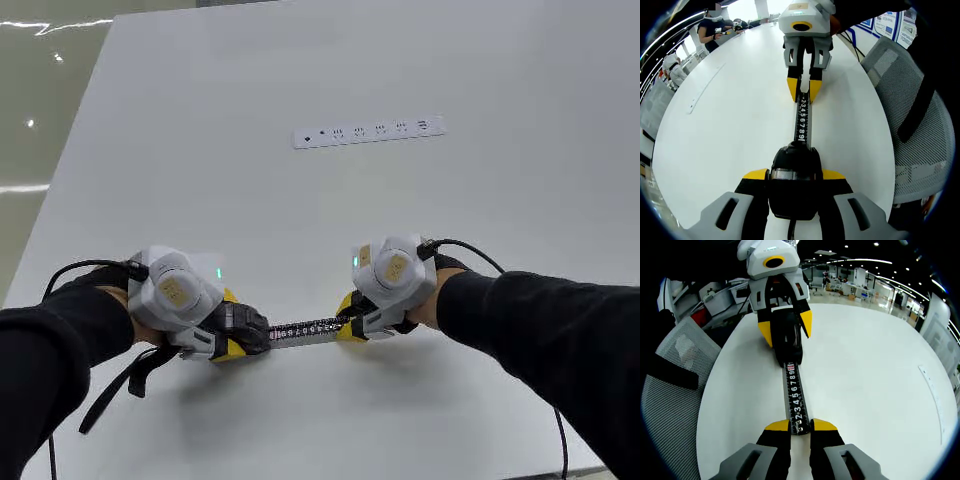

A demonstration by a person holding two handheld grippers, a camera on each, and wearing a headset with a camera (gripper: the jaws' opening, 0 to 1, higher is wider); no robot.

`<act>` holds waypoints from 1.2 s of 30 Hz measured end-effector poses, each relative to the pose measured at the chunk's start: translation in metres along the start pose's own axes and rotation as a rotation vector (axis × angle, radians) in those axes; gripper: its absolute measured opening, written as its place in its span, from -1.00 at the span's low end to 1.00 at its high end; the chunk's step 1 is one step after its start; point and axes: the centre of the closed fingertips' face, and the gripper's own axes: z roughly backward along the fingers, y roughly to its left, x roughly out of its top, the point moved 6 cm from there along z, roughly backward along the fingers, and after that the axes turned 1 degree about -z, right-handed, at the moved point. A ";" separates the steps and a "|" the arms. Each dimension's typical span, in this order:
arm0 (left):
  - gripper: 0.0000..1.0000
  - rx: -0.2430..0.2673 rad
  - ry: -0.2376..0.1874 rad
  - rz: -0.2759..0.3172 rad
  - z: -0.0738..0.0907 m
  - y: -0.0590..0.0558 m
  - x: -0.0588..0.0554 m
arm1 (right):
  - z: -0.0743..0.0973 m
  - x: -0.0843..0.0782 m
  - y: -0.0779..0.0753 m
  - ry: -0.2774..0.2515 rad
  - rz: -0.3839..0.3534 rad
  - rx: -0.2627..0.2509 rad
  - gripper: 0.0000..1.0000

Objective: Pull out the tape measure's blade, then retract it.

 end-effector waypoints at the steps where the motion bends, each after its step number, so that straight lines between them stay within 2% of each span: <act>1: -0.36 0.000 0.000 0.000 0.000 0.000 0.000 | 0.000 -0.001 0.000 0.000 -0.001 0.000 -0.81; 36: -0.36 0.000 0.001 0.003 0.000 0.000 0.000 | 0.010 -0.013 -0.003 0.014 -0.018 -0.003 -0.82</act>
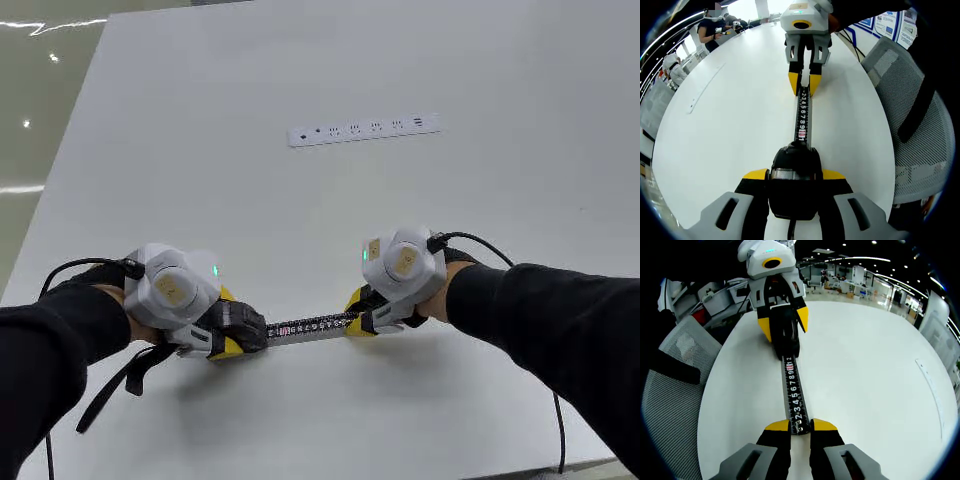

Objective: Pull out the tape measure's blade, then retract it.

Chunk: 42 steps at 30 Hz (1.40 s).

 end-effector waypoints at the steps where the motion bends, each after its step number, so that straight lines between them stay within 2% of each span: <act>1: -0.36 0.000 0.000 0.000 0.000 0.000 0.000 | 0.000 0.000 0.000 0.000 -0.001 0.000 -0.82; 42: -0.36 -0.002 0.000 0.002 -0.001 0.001 0.001 | 0.012 -0.014 -0.004 0.022 -0.019 -0.002 -0.81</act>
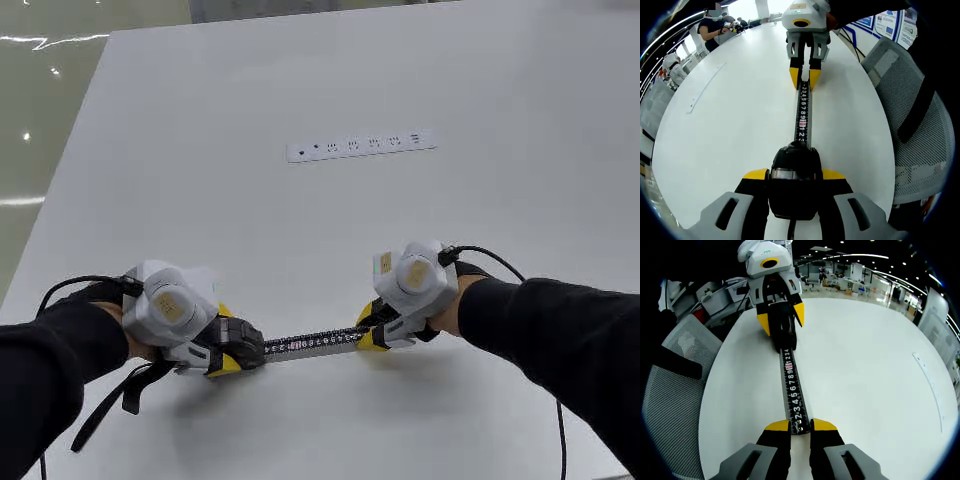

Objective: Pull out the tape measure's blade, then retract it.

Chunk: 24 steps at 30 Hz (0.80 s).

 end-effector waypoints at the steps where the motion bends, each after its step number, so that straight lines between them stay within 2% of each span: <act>1: -0.36 0.000 0.000 0.000 0.000 0.000 0.000 | 0.000 0.000 0.000 0.000 -0.001 0.000 -0.81; 24: -0.36 0.000 -0.001 -0.001 0.000 0.000 0.000 | 0.006 -0.008 -0.001 0.011 -0.005 -0.011 -0.81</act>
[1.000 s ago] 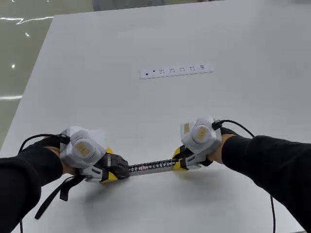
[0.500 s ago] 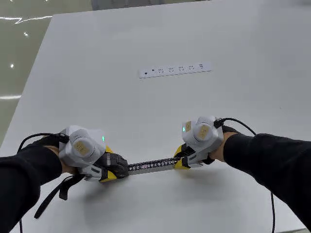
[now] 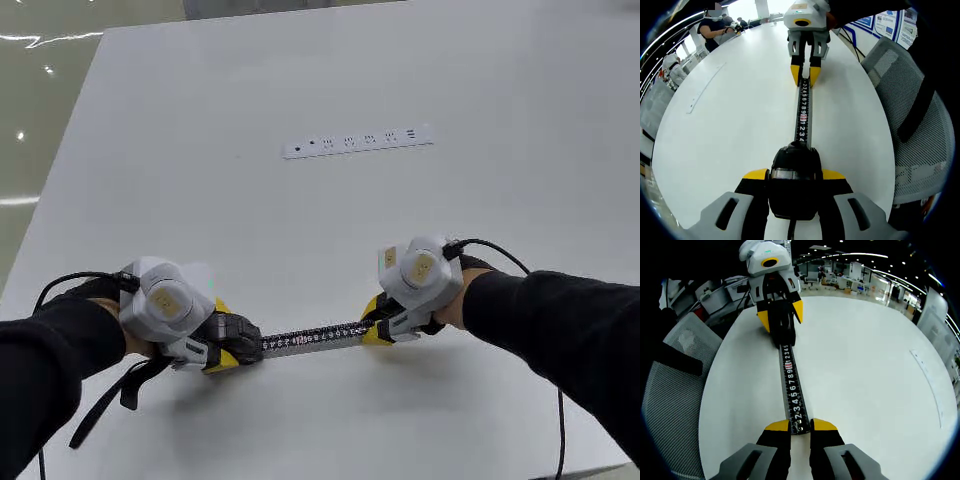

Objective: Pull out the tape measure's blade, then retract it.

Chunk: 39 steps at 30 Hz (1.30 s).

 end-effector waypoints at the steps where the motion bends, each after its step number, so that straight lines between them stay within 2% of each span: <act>1: -0.36 0.000 0.000 0.000 0.000 0.000 0.000 | 0.000 -0.001 0.000 0.001 -0.001 0.000 -0.82; 39: -0.37 0.000 -0.005 0.000 0.000 0.000 0.000 | 0.009 -0.010 -0.001 0.012 -0.016 -0.005 -0.82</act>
